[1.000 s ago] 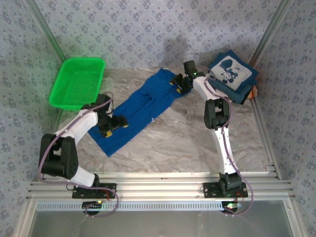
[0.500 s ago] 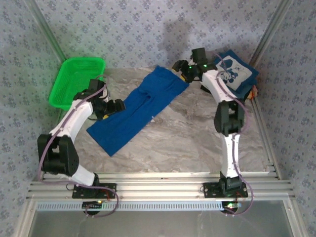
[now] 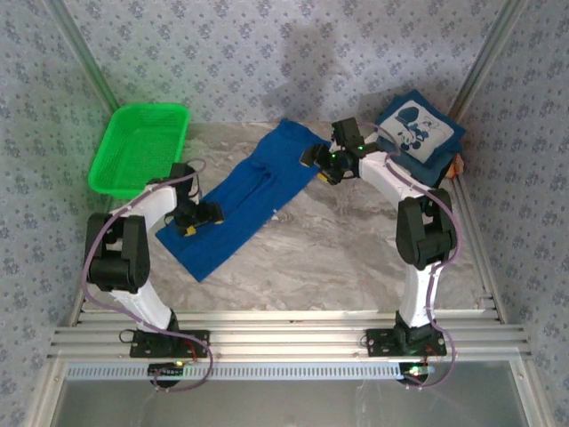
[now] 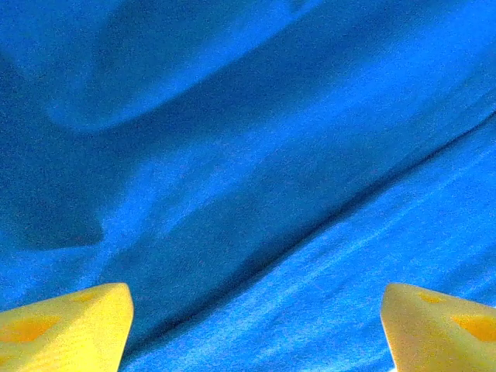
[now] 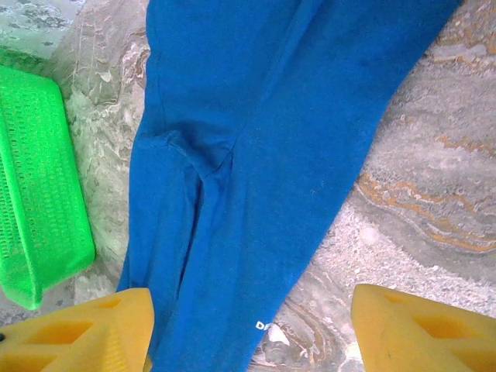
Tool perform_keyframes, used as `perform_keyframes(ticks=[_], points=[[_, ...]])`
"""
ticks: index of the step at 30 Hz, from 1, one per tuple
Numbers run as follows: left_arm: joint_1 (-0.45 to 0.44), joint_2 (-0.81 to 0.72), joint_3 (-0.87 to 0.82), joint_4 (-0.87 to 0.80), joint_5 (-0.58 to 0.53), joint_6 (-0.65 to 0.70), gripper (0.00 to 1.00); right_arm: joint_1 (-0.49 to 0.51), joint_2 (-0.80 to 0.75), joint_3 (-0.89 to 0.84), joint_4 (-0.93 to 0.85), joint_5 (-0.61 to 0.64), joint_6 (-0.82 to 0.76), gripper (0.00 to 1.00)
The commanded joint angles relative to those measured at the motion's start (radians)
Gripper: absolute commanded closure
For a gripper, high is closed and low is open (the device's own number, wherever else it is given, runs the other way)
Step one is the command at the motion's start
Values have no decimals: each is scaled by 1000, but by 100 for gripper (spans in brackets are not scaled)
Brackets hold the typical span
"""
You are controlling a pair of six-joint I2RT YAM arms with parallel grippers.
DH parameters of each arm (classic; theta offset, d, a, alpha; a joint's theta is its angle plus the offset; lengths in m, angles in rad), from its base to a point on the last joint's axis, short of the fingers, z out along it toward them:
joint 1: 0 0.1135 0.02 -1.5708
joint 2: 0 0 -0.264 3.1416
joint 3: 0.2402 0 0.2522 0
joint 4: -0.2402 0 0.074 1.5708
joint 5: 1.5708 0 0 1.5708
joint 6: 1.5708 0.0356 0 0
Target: Fold and stack the t-shirts
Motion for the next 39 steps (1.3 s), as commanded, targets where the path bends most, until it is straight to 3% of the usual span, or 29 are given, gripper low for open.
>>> perform_keyframes(ticks=[1, 10, 22, 29, 35, 39], points=[[-17, 10, -55, 27, 24, -35, 18, -16, -62, -12, 6, -12, -49, 28], [-168, -50, -222, 91, 23, -186, 20, -74, -155, -73, 25, -67, -100, 20], [-515, -36, -239, 176, -31, -554, 20, -166, -232, -197, 23, -141, -146, 20], [-715, 6, -201, 283, -62, -817, 17, -206, -265, -231, -109, -143, -242, 20], [-799, 28, -146, 367, 24, -821, 16, -202, -424, -379, -135, -62, -237, 19], [-804, -79, -153, 311, 80, -754, 14, -162, -564, -514, -158, 28, -206, 19]])
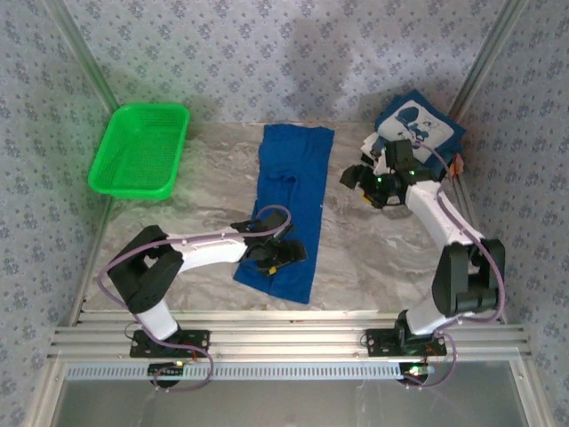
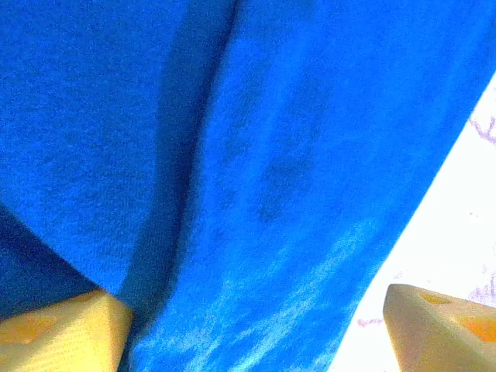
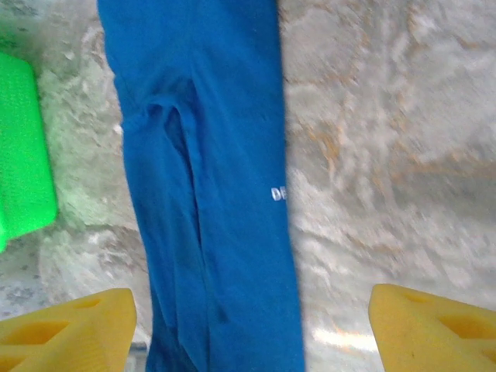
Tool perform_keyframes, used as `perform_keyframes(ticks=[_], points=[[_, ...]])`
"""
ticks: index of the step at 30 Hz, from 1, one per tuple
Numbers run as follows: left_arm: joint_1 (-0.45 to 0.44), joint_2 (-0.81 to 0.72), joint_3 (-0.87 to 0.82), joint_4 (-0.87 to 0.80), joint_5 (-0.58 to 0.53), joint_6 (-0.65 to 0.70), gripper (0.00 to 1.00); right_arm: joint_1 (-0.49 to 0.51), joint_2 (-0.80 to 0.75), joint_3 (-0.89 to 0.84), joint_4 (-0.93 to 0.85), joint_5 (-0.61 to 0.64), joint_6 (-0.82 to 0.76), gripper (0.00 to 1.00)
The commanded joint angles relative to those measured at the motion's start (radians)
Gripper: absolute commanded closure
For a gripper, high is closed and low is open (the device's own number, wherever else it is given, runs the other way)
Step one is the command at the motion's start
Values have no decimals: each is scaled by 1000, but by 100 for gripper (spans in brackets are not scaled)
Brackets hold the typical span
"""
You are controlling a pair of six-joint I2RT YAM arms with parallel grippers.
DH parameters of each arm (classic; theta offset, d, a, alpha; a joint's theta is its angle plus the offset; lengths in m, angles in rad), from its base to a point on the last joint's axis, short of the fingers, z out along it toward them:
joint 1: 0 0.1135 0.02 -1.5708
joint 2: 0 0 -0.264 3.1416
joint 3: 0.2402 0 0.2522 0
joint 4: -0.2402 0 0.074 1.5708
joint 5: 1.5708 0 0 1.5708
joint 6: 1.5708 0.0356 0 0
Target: Fold and stack the t-shirts
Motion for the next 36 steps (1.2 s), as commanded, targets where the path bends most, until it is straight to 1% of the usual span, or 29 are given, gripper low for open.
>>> perform_keyframes(ticks=[1, 4, 6, 8, 11, 13, 14, 17, 20, 22, 27, 31, 34, 36], points=[[-8, -109, -34, -99, 78, 30, 14, 45, -126, -88, -70, 110, 37, 19], [38, -301, -88, -207, 59, 82, 12, 108, -250, -174, -114, 176, 104, 19], [97, -435, -115, -296, 37, 127, 10, 159, -331, -237, -129, 190, 167, 19], [180, -567, -147, -384, 37, 170, 8, 229, -405, -306, -134, 184, 230, 19], [298, -717, -243, -434, 103, 208, 8, 363, -489, -411, -109, 176, 327, 19], [354, -776, -324, -421, 164, 224, 9, 462, -529, -492, -58, 186, 412, 21], [366, -798, -356, -404, 190, 234, 10, 517, -545, -542, -12, 195, 465, 22], [372, -821, -438, -310, 245, 243, 12, 649, -545, -654, 135, 216, 574, 25], [379, -812, -480, -274, 265, 260, 16, 739, -491, -693, 247, 240, 618, 27], [378, -800, -506, -243, 275, 264, 17, 776, -437, -691, 286, 242, 621, 29], [380, -744, -542, -148, 305, 273, 20, 837, -318, -681, 366, 256, 637, 35], [382, -697, -541, -147, 298, 298, 22, 856, -273, -660, 370, 270, 640, 37], [383, -676, -546, -103, 301, 297, 23, 861, -262, -663, 382, 269, 642, 37], [383, -653, -534, -103, 293, 316, 23, 863, -258, -665, 385, 271, 645, 37]])
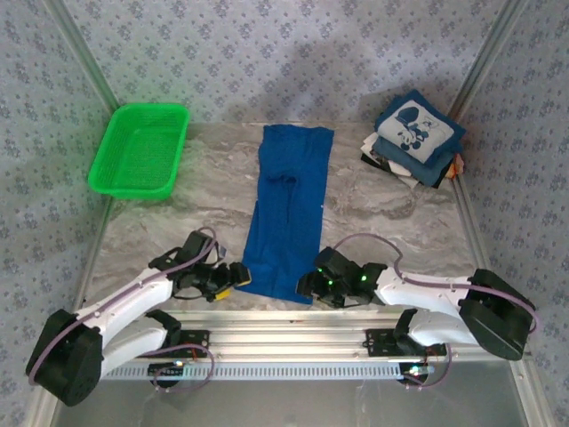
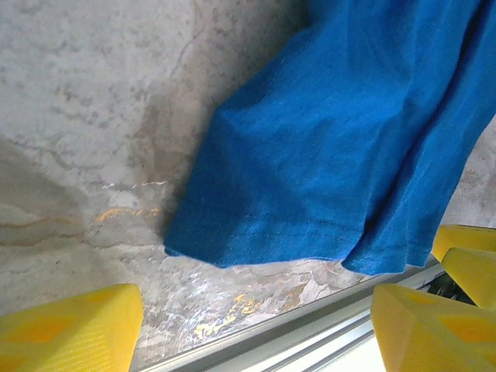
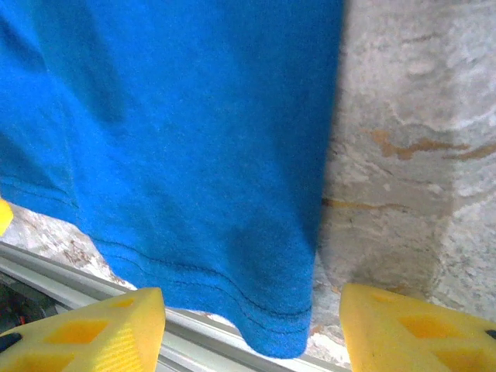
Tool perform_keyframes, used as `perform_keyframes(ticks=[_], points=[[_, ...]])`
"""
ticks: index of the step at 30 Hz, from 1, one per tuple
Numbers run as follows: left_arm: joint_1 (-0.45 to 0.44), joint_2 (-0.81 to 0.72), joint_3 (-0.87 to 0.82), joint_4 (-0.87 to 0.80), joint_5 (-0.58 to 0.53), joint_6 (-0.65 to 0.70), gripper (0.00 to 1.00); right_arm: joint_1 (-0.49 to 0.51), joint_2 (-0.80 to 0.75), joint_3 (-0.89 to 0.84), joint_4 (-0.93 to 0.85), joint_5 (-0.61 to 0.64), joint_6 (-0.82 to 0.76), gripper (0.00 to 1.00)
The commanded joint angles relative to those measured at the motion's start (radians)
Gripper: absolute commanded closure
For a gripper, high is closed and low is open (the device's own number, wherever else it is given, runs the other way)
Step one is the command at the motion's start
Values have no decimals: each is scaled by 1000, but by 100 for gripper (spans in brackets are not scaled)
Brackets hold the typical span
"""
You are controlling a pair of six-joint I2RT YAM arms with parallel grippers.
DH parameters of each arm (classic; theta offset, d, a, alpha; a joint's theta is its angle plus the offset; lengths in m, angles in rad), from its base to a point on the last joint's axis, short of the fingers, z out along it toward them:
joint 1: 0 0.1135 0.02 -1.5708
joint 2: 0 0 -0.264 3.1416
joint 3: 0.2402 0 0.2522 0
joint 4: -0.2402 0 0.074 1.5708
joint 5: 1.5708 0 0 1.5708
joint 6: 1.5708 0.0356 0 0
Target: Fold and stack the t-shirts
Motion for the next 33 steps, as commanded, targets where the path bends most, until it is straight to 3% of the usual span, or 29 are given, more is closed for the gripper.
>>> perform_keyframes(ticks=[1, 24, 33], points=[[5, 38, 12, 29, 10, 49, 24, 9, 13, 19, 20, 33, 23, 37], [-5, 361, 228, 65, -26, 199, 37, 7, 86, 13, 75, 2, 29, 40], [-7, 375, 222, 7, -37, 239, 63, 3, 95, 13, 70, 6, 33, 43]])
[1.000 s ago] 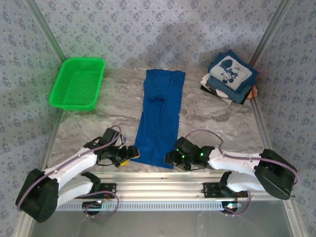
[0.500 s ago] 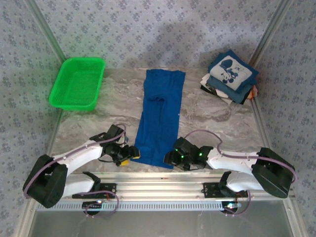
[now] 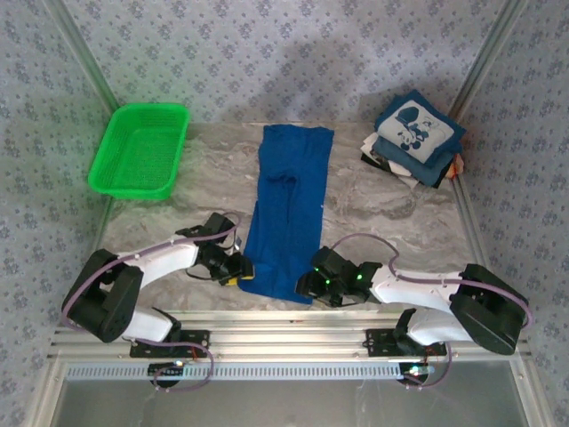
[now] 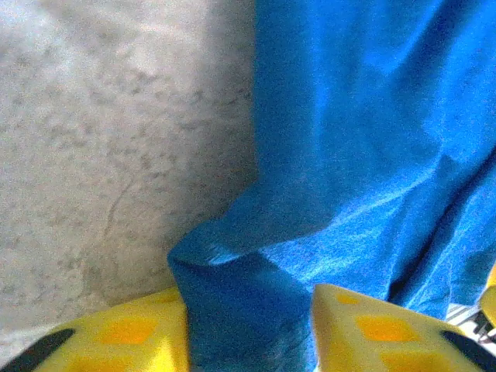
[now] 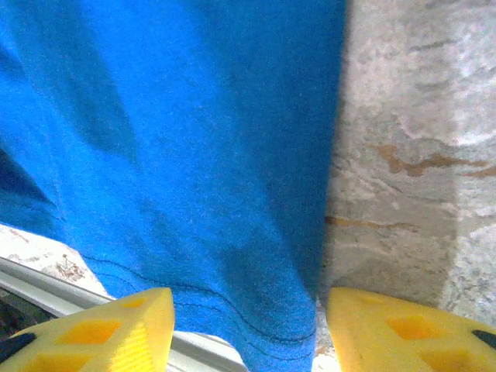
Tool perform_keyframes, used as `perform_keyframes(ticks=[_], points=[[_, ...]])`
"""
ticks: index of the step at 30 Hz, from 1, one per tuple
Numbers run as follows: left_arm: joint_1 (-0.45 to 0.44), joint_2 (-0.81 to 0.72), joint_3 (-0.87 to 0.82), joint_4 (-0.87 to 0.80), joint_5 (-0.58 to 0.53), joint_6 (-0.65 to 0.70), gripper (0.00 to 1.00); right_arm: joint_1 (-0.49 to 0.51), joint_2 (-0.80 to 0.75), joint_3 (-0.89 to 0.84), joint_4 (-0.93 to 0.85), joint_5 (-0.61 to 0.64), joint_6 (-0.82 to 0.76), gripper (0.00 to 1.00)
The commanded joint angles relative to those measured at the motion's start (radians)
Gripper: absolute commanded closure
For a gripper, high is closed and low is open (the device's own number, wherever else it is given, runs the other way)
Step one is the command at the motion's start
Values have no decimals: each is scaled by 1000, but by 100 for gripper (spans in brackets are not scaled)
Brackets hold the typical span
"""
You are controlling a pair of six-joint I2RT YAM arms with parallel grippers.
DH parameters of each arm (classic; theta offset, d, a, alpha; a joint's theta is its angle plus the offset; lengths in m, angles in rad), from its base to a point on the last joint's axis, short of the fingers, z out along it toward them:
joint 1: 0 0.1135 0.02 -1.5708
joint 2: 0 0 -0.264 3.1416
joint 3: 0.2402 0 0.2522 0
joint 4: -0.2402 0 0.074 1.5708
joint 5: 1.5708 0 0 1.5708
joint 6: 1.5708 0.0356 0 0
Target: Fold and stack the t-shirts
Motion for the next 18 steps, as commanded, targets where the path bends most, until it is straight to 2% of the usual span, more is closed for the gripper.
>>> perform_keyframes(ticks=[1, 6, 11, 14, 18], points=[[-4, -33, -6, 24, -19, 36, 65, 1, 39, 2, 44, 10, 23, 44], [-4, -73, -33, 11, -22, 33, 75, 1, 68, -10, 113, 9, 46, 46], [-8, -85, -53, 20, -18, 26, 85, 10, 138, 30, 138, -19, 44, 54], [-8, -92, -61, 22, -14, 23, 90, 17, 171, 58, 128, -34, 38, 65], [-12, -115, -74, 11, -10, 23, 94, 16, 171, 73, 88, -28, 37, 88]])
